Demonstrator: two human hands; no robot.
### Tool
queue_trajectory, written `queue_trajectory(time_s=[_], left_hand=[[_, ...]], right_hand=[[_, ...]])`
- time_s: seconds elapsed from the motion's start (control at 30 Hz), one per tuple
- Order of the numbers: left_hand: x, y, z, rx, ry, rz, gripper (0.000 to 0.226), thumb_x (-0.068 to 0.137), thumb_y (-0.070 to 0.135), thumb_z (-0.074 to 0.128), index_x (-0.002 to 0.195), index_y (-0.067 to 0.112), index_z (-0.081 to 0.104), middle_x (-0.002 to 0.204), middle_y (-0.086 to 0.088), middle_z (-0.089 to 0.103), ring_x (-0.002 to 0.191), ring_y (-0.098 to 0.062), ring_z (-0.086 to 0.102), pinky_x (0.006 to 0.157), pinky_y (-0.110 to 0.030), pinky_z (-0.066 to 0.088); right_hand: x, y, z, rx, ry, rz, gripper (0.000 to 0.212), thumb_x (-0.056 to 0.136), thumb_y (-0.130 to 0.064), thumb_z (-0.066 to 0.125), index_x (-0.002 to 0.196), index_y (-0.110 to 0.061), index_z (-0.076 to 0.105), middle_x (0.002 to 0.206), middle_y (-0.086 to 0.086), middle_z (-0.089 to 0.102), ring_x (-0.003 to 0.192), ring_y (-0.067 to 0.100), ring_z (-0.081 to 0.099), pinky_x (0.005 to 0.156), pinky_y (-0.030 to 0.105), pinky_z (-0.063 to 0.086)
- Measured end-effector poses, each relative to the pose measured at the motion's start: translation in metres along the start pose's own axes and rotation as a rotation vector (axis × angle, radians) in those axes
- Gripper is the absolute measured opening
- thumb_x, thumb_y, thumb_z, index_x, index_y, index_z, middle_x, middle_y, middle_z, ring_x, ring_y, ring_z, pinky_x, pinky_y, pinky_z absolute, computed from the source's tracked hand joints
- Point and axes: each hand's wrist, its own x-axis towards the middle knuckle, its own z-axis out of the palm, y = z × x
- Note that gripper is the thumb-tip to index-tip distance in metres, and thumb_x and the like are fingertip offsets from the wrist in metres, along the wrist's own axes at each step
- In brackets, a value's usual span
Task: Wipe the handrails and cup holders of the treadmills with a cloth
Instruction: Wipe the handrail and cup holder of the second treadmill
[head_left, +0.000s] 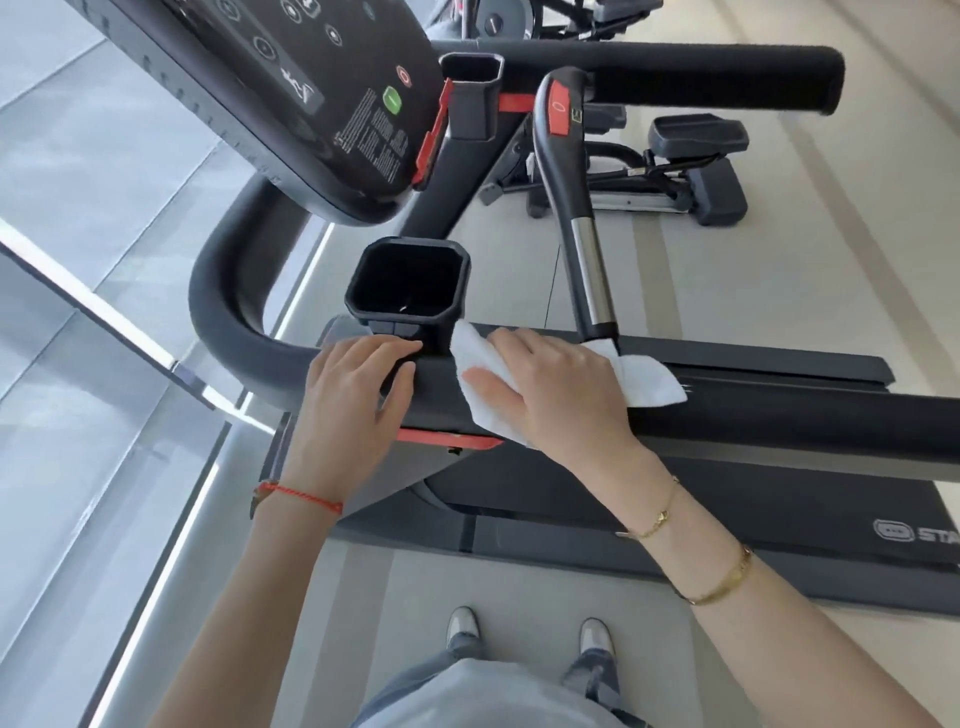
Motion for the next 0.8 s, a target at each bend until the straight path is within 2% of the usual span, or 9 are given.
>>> queue_trajectory(time_s=[0.07, 0.13, 0.2, 0.3, 0.4, 0.53, 0.57, 0.67, 0.8], left_hand=[[0.001, -0.006, 0.0, -0.007, -0.003, 0.033, 0.027, 0.1, 0.022, 0.05, 0.12, 0.017, 0.067, 0.118, 0.001, 0.066, 0.116, -0.024, 0.057, 0.106, -0.048, 0.039], [0.002, -0.01, 0.0, -0.013, -0.002, 0.044, 0.027, 0.1, 0.025, 0.049, 0.12, 0.019, 0.066, 0.118, 0.005, 0.065, 0.115, -0.02, 0.055, 0.108, -0.04, 0.034], [0.002, -0.012, 0.0, -0.028, 0.0, 0.051, 0.027, 0.1, 0.026, 0.049, 0.119, 0.02, 0.066, 0.117, 0.006, 0.064, 0.114, -0.017, 0.054, 0.108, -0.036, 0.031], [0.001, -0.011, 0.001, -0.04, 0.002, 0.057, 0.026, 0.1, 0.025, 0.049, 0.118, 0.019, 0.066, 0.116, 0.007, 0.064, 0.113, -0.017, 0.053, 0.107, -0.037, 0.031], [0.002, -0.01, 0.004, -0.035, 0.014, 0.059, 0.024, 0.099, 0.023, 0.052, 0.117, 0.018, 0.067, 0.115, 0.005, 0.064, 0.112, -0.019, 0.053, 0.105, -0.037, 0.031], [0.001, -0.009, 0.004, -0.04, 0.03, 0.035, 0.023, 0.098, 0.022, 0.053, 0.115, 0.018, 0.067, 0.114, 0.006, 0.065, 0.11, -0.019, 0.054, 0.105, -0.037, 0.031], [0.001, -0.008, 0.004, -0.039, 0.03, 0.031, 0.023, 0.098, 0.023, 0.052, 0.115, 0.019, 0.068, 0.114, 0.007, 0.065, 0.11, -0.018, 0.054, 0.106, -0.036, 0.031], [0.002, -0.008, 0.004, -0.046, 0.031, 0.014, 0.023, 0.099, 0.023, 0.051, 0.115, 0.021, 0.067, 0.113, 0.008, 0.064, 0.111, -0.017, 0.054, 0.107, -0.036, 0.031], [0.002, -0.006, 0.006, -0.021, 0.042, 0.025, 0.027, 0.099, 0.025, 0.046, 0.115, 0.02, 0.068, 0.112, 0.006, 0.064, 0.11, -0.018, 0.054, 0.106, -0.039, 0.033]], right_hand=[[-0.011, 0.008, -0.002, 0.038, 0.019, -0.007, 0.031, 0.096, -0.046, 0.049, 0.1, -0.019, 0.064, 0.08, -0.005, 0.062, 0.068, 0.019, 0.06, 0.056, 0.03, 0.043], [-0.025, 0.016, -0.006, 0.073, 0.034, 0.041, 0.033, 0.097, -0.045, 0.049, 0.102, -0.018, 0.066, 0.083, -0.004, 0.063, 0.072, 0.02, 0.059, 0.063, 0.032, 0.047], [-0.028, 0.018, -0.01, 0.08, 0.053, 0.125, 0.041, 0.098, -0.052, 0.041, 0.096, -0.02, 0.066, 0.079, -0.005, 0.063, 0.069, 0.019, 0.057, 0.062, 0.029, 0.042], [-0.008, 0.001, -0.009, -0.022, 0.029, 0.208, 0.045, 0.095, -0.057, 0.037, 0.081, -0.02, 0.06, 0.065, -0.006, 0.055, 0.058, 0.018, 0.054, 0.053, 0.027, 0.027], [0.013, -0.025, 0.0, -0.026, 0.001, 0.136, 0.044, 0.093, -0.059, 0.04, 0.082, -0.021, 0.06, 0.064, -0.006, 0.056, 0.055, 0.016, 0.053, 0.05, 0.026, 0.025], [0.004, -0.016, 0.001, 0.102, -0.011, 0.014, 0.036, 0.094, -0.051, 0.047, 0.095, -0.02, 0.064, 0.075, -0.005, 0.061, 0.063, 0.019, 0.056, 0.054, 0.028, 0.039], [-0.001, -0.005, -0.002, 0.106, -0.021, 0.023, 0.035, 0.094, -0.051, 0.047, 0.094, -0.021, 0.064, 0.074, -0.006, 0.06, 0.063, 0.018, 0.056, 0.053, 0.025, 0.037], [-0.009, 0.02, -0.016, 0.021, -0.041, 0.161, 0.041, 0.092, -0.058, 0.04, 0.075, -0.023, 0.055, 0.06, -0.007, 0.051, 0.054, 0.017, 0.047, 0.048, 0.013, 0.01], [0.001, 0.009, -0.012, -0.059, -0.063, 0.214, 0.041, 0.091, -0.053, 0.04, 0.064, -0.021, 0.04, 0.049, -0.006, 0.041, 0.044, 0.018, 0.034, 0.045, 0.019, 0.006]])
